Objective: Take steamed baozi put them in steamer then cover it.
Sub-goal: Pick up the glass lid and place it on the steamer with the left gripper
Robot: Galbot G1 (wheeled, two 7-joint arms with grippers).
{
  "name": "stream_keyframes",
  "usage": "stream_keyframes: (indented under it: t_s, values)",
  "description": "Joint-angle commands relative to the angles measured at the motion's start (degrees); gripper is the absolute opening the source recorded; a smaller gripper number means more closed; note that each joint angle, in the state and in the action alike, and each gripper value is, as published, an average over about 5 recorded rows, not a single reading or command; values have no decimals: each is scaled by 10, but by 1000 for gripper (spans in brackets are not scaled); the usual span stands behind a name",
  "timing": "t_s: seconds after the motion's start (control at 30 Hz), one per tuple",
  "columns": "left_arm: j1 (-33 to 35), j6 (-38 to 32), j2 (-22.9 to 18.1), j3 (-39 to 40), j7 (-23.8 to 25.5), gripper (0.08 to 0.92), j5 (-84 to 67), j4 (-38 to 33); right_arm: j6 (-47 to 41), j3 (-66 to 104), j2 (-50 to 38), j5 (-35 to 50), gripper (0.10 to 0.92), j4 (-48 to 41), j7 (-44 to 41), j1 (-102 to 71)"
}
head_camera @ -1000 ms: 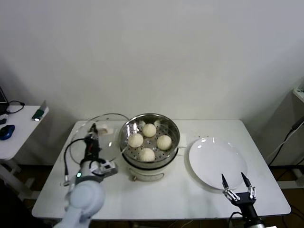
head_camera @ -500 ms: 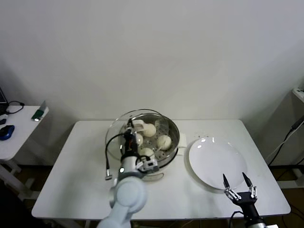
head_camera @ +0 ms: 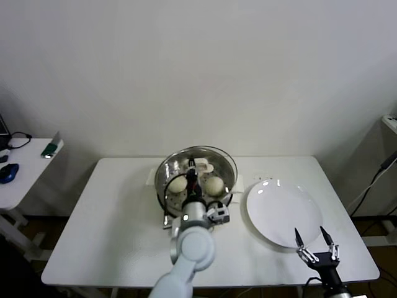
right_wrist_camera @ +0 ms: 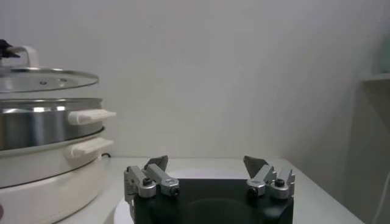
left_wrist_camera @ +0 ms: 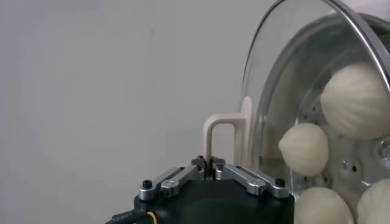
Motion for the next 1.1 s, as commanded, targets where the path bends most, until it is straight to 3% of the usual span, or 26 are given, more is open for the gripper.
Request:
stream_keyframes:
  t_s: [0.03, 1.1]
  values:
    - [-21, 2, -28, 13, -9, 144, 9, 56, 6, 1, -2, 5, 823, -4, 1, -1]
    - [-16, -9, -28, -9, -27, 144, 13, 62, 15, 7, 6, 5, 823, -9, -4, -6]
